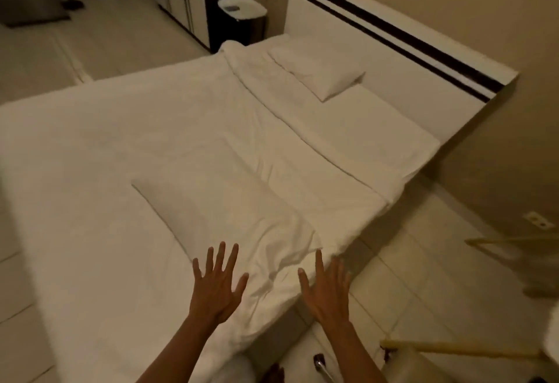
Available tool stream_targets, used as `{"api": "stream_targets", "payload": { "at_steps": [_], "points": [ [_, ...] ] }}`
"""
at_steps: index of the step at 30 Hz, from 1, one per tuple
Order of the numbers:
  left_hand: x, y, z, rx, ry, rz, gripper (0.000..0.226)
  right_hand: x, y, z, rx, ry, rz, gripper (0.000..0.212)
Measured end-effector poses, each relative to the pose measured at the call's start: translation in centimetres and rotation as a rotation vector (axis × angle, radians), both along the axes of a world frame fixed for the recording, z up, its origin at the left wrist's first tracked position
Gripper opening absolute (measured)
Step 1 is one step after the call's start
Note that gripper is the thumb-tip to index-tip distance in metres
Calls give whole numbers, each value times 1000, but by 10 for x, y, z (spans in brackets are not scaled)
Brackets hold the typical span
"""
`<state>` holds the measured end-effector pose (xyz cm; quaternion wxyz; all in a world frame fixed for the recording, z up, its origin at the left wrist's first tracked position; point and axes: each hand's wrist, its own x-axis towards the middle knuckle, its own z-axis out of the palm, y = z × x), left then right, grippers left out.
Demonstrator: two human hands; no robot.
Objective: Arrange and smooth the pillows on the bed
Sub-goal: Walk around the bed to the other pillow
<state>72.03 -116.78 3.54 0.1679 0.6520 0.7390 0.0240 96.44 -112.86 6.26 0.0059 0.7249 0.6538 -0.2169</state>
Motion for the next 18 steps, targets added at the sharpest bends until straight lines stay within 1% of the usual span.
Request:
{"api": "stream_targets", "payload": {
  "at_steps": [2, 4, 7, 11, 13, 15, 16, 18],
  "points": [
    [-2, 17, -5, 16, -14, 134, 71, -2, 44, -2, -26, -41, 112, 102],
    [-6, 27, -12, -1, -16, 250, 70, -11, 83, -3, -36, -83, 214, 89],
    [-19, 44, -24, -54, -6, 348, 69, -34, 132, -9, -59, -62, 319, 79],
    [-42, 87, -31, -72, -24, 482, 66, -74, 199, -21, -41, -38, 463, 79],
    [-56, 110, -33, -60, -47, 575, 67, -100, 237, -27, -35, -12, 513, 81],
    [-69, 131, -44, -20, -21, 623, 67, -131, 276, -38, -49, 25, 574, 82],
    [-74, 143, -51, -8, -14, 658, 66, -148, 291, -46, -60, 27, 604, 84],
    [-82, 171, -79, 25, -65, 809, 66, -182, 321, -71, 8, 41, 601, 94]
  ]
}}
